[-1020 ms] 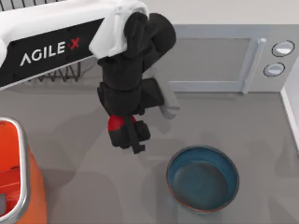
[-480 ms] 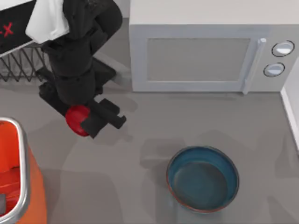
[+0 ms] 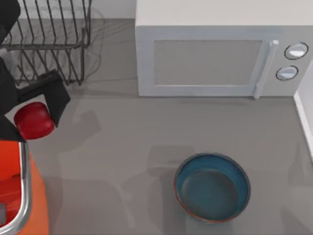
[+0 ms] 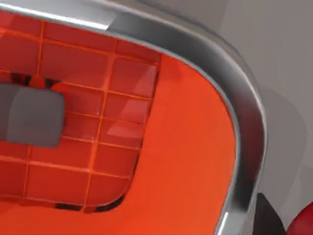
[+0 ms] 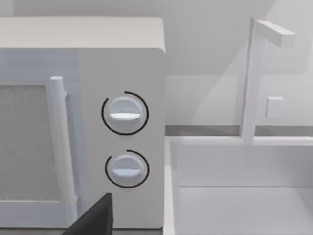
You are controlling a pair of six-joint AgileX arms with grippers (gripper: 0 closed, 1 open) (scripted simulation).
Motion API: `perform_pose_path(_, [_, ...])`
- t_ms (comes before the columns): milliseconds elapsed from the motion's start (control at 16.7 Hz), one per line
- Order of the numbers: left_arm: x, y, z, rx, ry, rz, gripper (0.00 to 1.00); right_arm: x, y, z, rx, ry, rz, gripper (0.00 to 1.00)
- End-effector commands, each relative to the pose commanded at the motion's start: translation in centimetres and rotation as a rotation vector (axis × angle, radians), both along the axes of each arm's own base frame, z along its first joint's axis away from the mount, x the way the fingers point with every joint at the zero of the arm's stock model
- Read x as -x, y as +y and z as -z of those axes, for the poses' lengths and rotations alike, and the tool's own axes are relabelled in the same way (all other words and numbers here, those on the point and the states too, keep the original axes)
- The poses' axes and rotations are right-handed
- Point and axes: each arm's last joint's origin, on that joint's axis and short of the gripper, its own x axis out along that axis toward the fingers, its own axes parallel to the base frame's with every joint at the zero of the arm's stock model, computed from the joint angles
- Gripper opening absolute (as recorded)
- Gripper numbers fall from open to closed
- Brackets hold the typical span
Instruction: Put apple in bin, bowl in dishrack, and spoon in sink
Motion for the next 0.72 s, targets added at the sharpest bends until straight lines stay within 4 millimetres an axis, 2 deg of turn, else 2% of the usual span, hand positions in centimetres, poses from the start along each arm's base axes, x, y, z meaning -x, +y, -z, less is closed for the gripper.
perform_pose_path(180, [2.8,3.1,-0.3,0.009,-0.020,-0.416,0.00,0.0,0.0,0.0,0.000,0.000,0.000,1.00])
perform_pose_path(360, [5.4,5.1,-0.4,0.032,-0.055,-0.739,0.00,0.0,0.0,0.0,0.000,0.000,0.000,1.00])
perform_pose_path(540, [7.3,6.3,-0.4,0.058,-0.089,-0.937,0.00,0.0,0.0,0.0,0.000,0.000,0.000,1.00])
perform_pose_path(720, [7.9,6.5,-0.4,0.068,-0.102,-0.995,0.00,0.0,0.0,0.0,0.000,0.000,0.000,1.00])
